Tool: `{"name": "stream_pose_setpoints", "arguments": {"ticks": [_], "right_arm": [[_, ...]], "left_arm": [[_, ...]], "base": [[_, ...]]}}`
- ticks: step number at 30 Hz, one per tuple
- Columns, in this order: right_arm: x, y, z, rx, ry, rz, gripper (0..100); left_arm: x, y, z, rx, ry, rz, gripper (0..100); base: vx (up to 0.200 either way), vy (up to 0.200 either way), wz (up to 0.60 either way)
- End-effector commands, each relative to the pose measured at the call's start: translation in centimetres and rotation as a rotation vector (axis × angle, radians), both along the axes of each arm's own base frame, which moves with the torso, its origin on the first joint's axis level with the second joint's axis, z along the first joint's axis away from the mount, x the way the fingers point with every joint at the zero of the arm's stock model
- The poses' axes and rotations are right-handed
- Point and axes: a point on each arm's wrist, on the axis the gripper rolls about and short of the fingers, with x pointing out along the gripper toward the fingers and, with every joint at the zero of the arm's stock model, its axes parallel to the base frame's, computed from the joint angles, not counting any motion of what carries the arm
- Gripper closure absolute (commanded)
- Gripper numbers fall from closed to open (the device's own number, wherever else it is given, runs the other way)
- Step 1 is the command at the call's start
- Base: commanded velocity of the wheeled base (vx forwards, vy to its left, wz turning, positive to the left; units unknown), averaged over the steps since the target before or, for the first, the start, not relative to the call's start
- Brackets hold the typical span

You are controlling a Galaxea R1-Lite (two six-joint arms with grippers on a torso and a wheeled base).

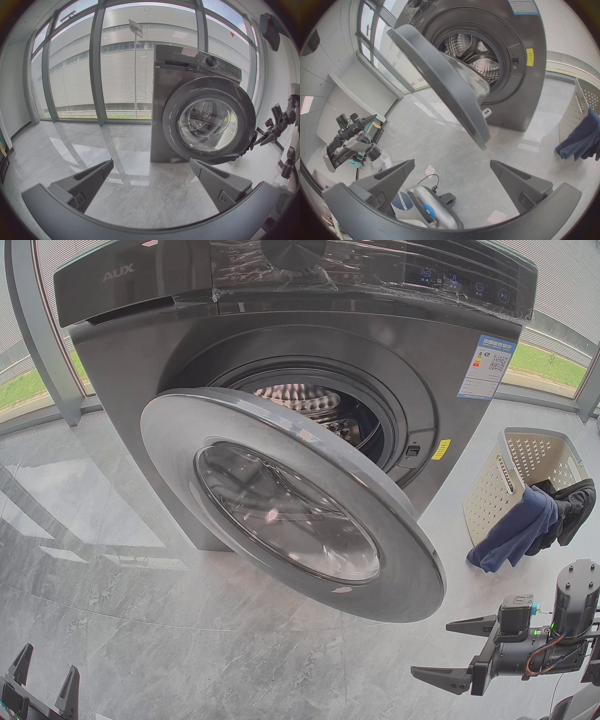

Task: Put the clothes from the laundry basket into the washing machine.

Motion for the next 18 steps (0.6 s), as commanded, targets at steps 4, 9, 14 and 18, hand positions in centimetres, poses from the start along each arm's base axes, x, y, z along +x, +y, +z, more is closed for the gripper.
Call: {"name": "stream_pose_setpoints", "arguments": {"ticks": [4, 9, 14, 18], "right_arm": [[-0.5, -3.7, -1.7, -0.061, 0.029, -0.208, 0], [0.6, -4.6, -1.7, -0.073, 0.029, -0.295, 0], [4.0, -4.0, -0.7, -0.074, 0.01, -0.338, 0], [6.2, -2.9, 0.2, -0.053, -0.013, -0.332, 0]], "left_arm": [[0.0, 0.0, -0.5, 0.0, 0.003, 0.0, 0], [0.0, 0.0, -0.5, 0.0, 0.003, 0.0, 0], [0.0, 0.0, -0.5, 0.0, 0.003, 0.0, 0], [0.0, 0.0, -0.5, 0.0, 0.003, 0.0, 0]], "base": [[0.0, 0.0, 0.0], [0.0, 0.0, 0.0], [0.0, 0.0, 0.0], [0.0, 0.0, 0.0]]}}
